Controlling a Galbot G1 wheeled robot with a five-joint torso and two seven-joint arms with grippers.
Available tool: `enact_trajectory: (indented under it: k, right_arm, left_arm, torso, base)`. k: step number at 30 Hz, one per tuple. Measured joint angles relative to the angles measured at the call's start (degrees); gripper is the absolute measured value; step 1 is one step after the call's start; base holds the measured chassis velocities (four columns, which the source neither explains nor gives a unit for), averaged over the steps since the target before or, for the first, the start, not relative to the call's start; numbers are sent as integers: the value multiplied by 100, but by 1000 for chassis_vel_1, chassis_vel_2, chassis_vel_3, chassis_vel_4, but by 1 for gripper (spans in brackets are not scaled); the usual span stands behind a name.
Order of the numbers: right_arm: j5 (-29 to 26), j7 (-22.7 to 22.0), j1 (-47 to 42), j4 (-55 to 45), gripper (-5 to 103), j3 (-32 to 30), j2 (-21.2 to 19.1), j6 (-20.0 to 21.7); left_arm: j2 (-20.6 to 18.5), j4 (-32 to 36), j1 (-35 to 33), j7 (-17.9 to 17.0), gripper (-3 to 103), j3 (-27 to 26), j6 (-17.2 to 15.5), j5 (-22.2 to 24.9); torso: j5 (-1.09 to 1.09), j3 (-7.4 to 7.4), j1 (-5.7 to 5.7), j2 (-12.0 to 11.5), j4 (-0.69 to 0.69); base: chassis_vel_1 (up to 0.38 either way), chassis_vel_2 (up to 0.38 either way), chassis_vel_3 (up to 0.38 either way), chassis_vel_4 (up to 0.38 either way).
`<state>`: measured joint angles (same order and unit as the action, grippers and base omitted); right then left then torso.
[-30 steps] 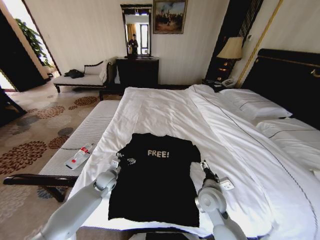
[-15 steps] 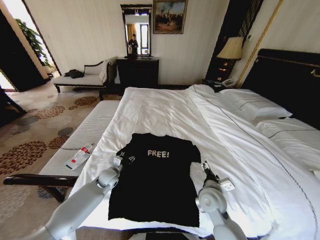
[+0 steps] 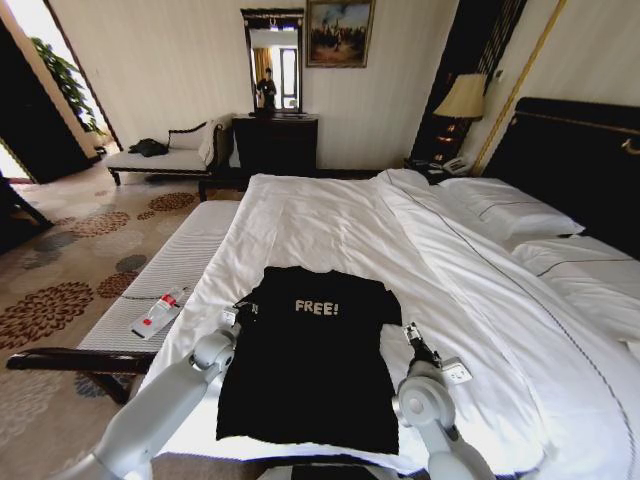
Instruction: Fold the clothes on the bed.
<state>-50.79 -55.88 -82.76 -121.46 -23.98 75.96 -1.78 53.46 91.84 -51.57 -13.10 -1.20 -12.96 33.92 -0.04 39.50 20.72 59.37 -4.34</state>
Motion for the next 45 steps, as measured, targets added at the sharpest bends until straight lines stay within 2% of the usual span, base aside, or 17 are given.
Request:
enact_trajectory:
  k: [9, 12, 15, 18, 20, 23, 24, 27, 29, 33, 34, 36, 37, 39, 42, 45]
  right_arm:
    - [11, 0, -7, 12, 100, 5, -2, -19]
    - [14, 0, -25, 25, 100, 2, -3, -23]
    - [17, 1, -29, 31, 100, 2, -4, -24]
    - [33, 1, -16, 50, 100, 25, 0, -26]
    - [44, 1, -9, 57, 100, 42, 6, -26]
    - [63, 2, -5, 62, 100, 65, 16, -27]
    - [63, 2, -5, 62, 100, 65, 16, -27]
    - [67, 2, -11, 93, 100, 51, 8, -31]
    - [67, 2, -11, 106, 100, 45, 5, -33]
    - [67, 2, -3, 115, 100, 39, 4, -39]
    - [67, 2, -3, 115, 100, 39, 4, -39]
    - [67, 2, 3, 132, 100, 38, 8, -41]
    - [67, 2, 3, 132, 100, 38, 8, -41]
    - [67, 2, 4, 146, 100, 36, 9, -45]
    - [67, 2, 5, 150, 100, 30, 9, -48]
    - [66, 1, 7, 164, 100, 16, 8, -54]
  left_arm:
    - [56, -105, 35, 20, 0, -342, 53, 187]
    - [-121, 434, -236, 127, 0, -249, 16, 297]
    - [-298, 776, -461, 167, -1, -78, -56, 97]
    - [-510, 872, -628, 267, 15, 201, -58, -378]
    - [-545, 846, -650, 297, 15, 266, -38, -506]
    - [-564, 662, -657, 337, 31, 378, 41, -850]
    - [-564, 662, -657, 337, 31, 378, 41, -850]
    - [-412, 424, -538, 321, 47, 395, 98, -959]
    - [-367, 370, -491, 315, 47, 408, 107, -963]
    - [-243, 230, -314, 302, 69, 515, 123, -957]
    - [-243, 230, -314, 302, 69, 515, 123, -957]
    - [-133, 134, -183, 300, 79, 627, 153, -940]
    - [-133, 134, -183, 300, 79, 627, 153, -940]
    - [-51, 66, -101, 297, 69, 725, 157, -912]
    - [-9, 14, -55, 296, 63, 787, 157, -884]
    - [18, -47, 10, 289, 47, 816, 157, -858]
  torso:
    - [0, 0, 0, 0, 0]
    - [1, 0, 0, 0, 0]
    - [1, 0, 0, 0, 1]
    - [0, -1, -1, 0, 2]
    - [0, -1, -1, 0, 1]
    - [0, 0, -1, 0, 1]
    - [0, 0, -1, 0, 1]
    - [0, -1, -1, 0, -1]
    - [0, 0, -1, 0, 0]
    - [1, 0, -1, 0, 1]
    - [1, 0, -1, 0, 1]
    - [1, 0, 0, 0, 0]
    - [1, 0, 0, 0, 0]
    - [1, 0, 0, 0, 1]
    - [1, 0, 0, 0, 1]
    - [1, 0, 0, 0, 1]
  base:
    - [0, 0, 0, 0]
    - [0, 0, 0, 0]
    - [0, 0, 0, 0]
    - [0, 0, 0, 0]
    - [0, 0, 0, 0]
    - [0, 0, 0, 0]
    - [0, 0, 0, 0]
    - [0, 0, 0, 0]
    - [0, 0, 0, 0]
    - [0, 0, 0, 0]
    - [0, 0, 0, 0]
    - [0, 0, 0, 0]
    - [0, 0, 0, 0]
    - [0, 0, 0, 0]
    - [0, 0, 0, 0]
    - [0, 0, 0, 0]
